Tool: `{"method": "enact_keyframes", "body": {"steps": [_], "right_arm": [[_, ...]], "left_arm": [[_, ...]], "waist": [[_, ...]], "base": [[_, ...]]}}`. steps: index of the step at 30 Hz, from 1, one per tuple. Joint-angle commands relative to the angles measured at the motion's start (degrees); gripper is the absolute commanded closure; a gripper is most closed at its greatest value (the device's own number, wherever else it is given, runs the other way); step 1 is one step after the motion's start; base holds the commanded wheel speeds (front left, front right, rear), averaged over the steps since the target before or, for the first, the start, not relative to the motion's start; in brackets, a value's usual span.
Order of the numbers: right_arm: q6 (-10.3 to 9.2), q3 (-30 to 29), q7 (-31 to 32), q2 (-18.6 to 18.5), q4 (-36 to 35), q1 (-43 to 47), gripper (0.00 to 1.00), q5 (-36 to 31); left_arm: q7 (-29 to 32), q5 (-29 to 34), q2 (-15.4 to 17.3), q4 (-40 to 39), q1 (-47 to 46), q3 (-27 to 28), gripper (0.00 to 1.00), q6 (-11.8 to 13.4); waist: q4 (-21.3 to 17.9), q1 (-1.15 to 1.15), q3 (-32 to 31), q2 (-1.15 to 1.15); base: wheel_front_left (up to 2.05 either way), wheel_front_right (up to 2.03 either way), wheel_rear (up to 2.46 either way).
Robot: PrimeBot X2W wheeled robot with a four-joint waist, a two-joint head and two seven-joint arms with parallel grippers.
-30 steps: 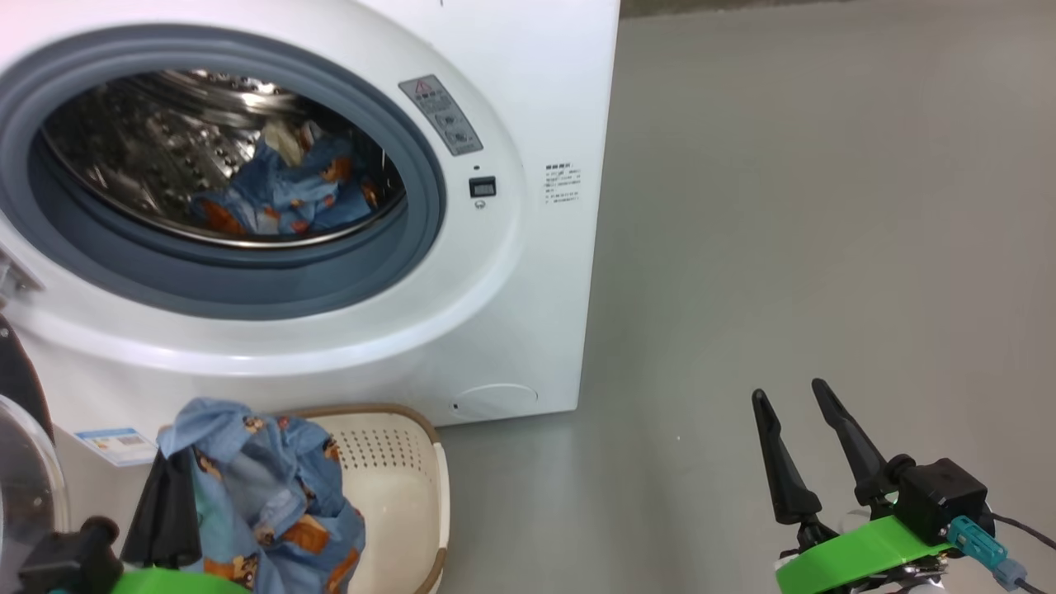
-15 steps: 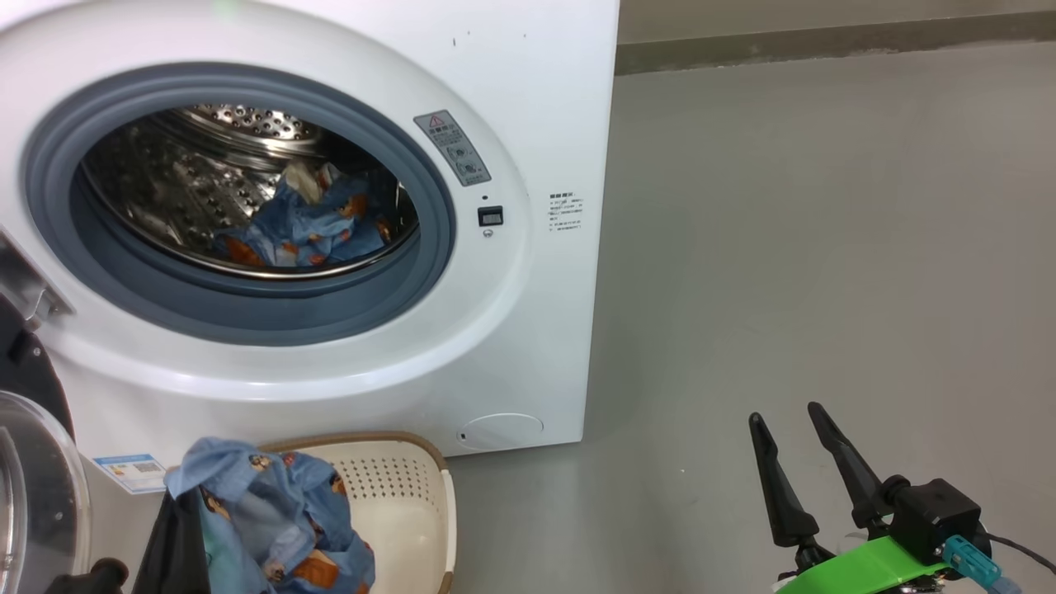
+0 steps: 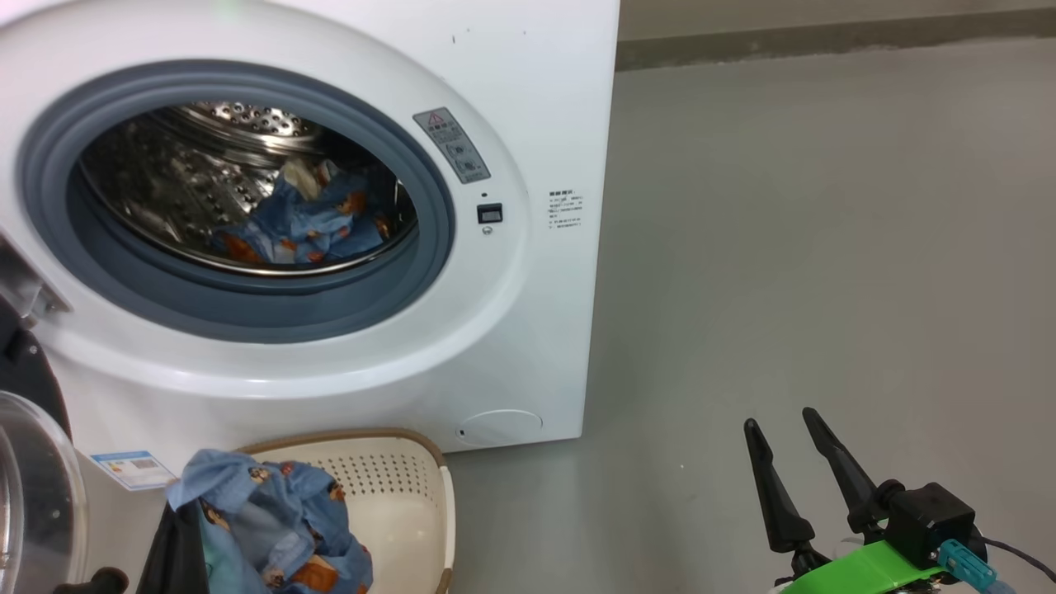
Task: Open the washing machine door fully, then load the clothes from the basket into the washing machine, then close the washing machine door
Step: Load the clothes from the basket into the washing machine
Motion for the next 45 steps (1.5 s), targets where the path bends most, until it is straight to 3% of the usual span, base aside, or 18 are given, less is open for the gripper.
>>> {"method": "enact_keyframes", "body": {"steps": [1,15,33,45], "right_arm": [[0.35,1.77,-0.27,-0.11,-1.39,-1.09,0.00,-0.22],[0.35,3.18,-0.27,-0.11,-1.71,-4.50,0.00,-0.03],[0.35,4.81,-0.27,-0.11,-3.17,-9.13,0.00,1.54],[0.35,6.00,-0.27,-0.11,-4.71,-11.61,0.00,3.10]], "left_arm": [[-0.38,-0.43,0.35,-1.01,-2.24,2.10,1.00,-0.12],[-0.38,-1.76,1.01,5.89,-16.16,4.58,1.00,-1.06],[-0.38,-2.55,9.37,16.45,-42.92,7.62,1.00,-2.03],[-0.38,-3.50,14.76,24.46,-56.84,3.84,1.00,-2.09]], "waist": [[-0.41,0.00,0.80,0.00],[-3.84,0.00,8.88,0.00],[-8.78,0.00,19.14,0.00],[-11.10,0.00,27.97,0.00]], "base": [[0.00,0.00,0.00],[0.00,0.00,0.00],[0.00,0.00,0.00],[0.00,0.00,0.00]]}}
